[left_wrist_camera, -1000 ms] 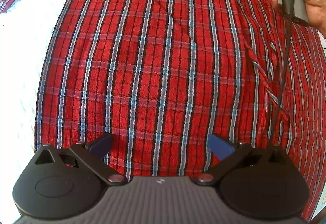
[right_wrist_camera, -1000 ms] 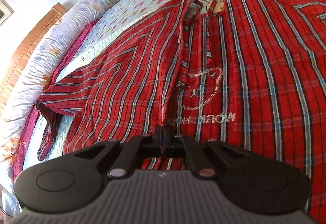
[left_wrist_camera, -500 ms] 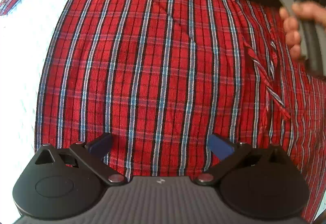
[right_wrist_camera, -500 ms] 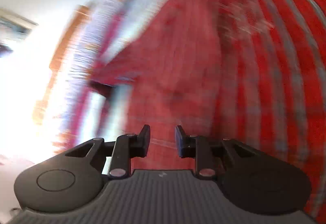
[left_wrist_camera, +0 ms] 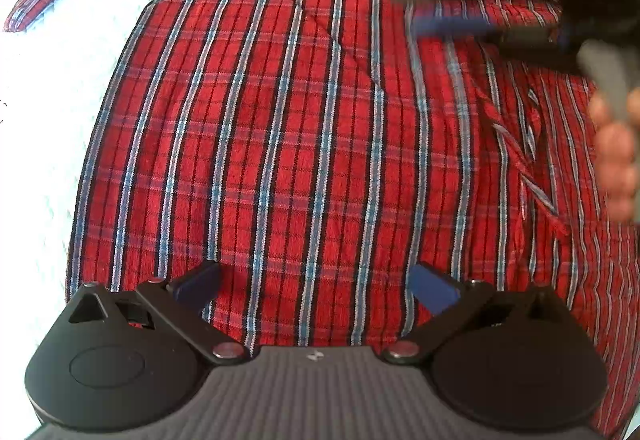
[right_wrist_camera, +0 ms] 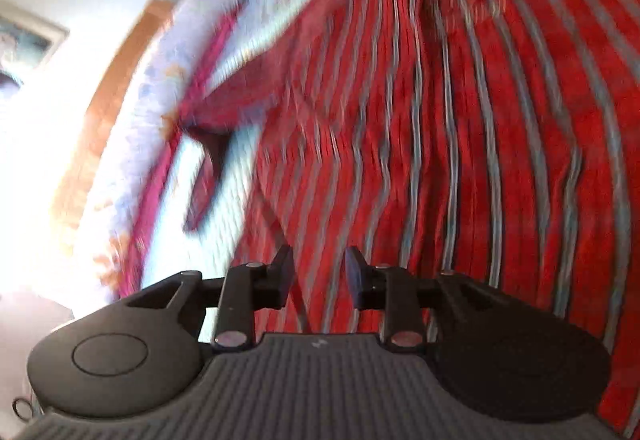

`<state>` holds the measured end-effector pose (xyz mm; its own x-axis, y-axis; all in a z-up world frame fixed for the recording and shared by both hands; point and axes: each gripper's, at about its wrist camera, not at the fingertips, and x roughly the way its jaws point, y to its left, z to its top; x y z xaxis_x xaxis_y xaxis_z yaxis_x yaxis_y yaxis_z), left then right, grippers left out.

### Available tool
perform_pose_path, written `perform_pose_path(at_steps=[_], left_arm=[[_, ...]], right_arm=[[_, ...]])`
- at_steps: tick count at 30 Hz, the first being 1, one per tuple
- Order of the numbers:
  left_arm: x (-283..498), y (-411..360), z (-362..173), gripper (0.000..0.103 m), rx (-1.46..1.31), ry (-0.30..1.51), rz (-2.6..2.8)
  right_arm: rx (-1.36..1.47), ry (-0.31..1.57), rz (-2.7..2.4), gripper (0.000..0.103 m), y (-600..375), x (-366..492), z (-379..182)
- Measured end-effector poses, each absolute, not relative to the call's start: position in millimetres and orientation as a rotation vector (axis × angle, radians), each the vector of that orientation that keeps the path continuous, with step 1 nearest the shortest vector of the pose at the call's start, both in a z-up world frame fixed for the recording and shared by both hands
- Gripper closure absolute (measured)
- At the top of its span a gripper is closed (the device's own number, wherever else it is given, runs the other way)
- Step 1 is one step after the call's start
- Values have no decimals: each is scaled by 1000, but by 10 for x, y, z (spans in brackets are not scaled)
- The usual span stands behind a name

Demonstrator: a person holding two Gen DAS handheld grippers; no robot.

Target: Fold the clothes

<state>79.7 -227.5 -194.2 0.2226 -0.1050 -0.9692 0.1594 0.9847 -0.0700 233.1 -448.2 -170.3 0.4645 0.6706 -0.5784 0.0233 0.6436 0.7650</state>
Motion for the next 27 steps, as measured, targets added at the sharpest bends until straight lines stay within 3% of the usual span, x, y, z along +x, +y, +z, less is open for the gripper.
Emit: perform_pose_path(at_steps=[1, 3, 4, 6, 8, 13, 16, 19, 21, 25, 27], left_arm=[[775, -2272, -1947, 0, 44, 1329, -186], [690, -2239, -1955, 0, 39, 1316, -191], [647, -2222, -1959, 0, 36, 1309, -195], [520, -2181, -1972, 0, 35, 1293, -203], [348, -2113, -1999, 0, 30, 1278, -210], [137, -2059, -2041, 0, 18, 1253, -221], [21, -2044, -2066, 0, 22, 1240, -228], [-83, -2034, -2085, 0, 28, 1232, -236], [-141, -2022, -2095, 0, 25, 1231, -244], [-238, -1949, -2110, 0, -14, 1231, -268], [-288, -1910, -2116, 0, -35, 1237, -269]], right_arm=[[835, 1038, 431, 78, -4552, 2294, -1786], [916, 1064, 387, 102, -4692, 2221, -1953], [923, 1063, 364, 103, -4733, 2186, -1933], [891, 1058, 340, 95, -4737, 2125, -1797], [817, 1061, 347, 80, -4646, 2077, -1603], [809, 1143, 466, 71, -4249, 2079, -1529], [746, 1229, 451, 72, -4157, 1969, -1697], [721, 1235, 415, 98, -4301, 1867, -1778], [721, 1245, 370, 98, -4359, 1816, -1729], [636, 1242, 390, 73, -4171, 1816, -1486], [667, 1242, 455, 69, -4080, 1787, -1441]])
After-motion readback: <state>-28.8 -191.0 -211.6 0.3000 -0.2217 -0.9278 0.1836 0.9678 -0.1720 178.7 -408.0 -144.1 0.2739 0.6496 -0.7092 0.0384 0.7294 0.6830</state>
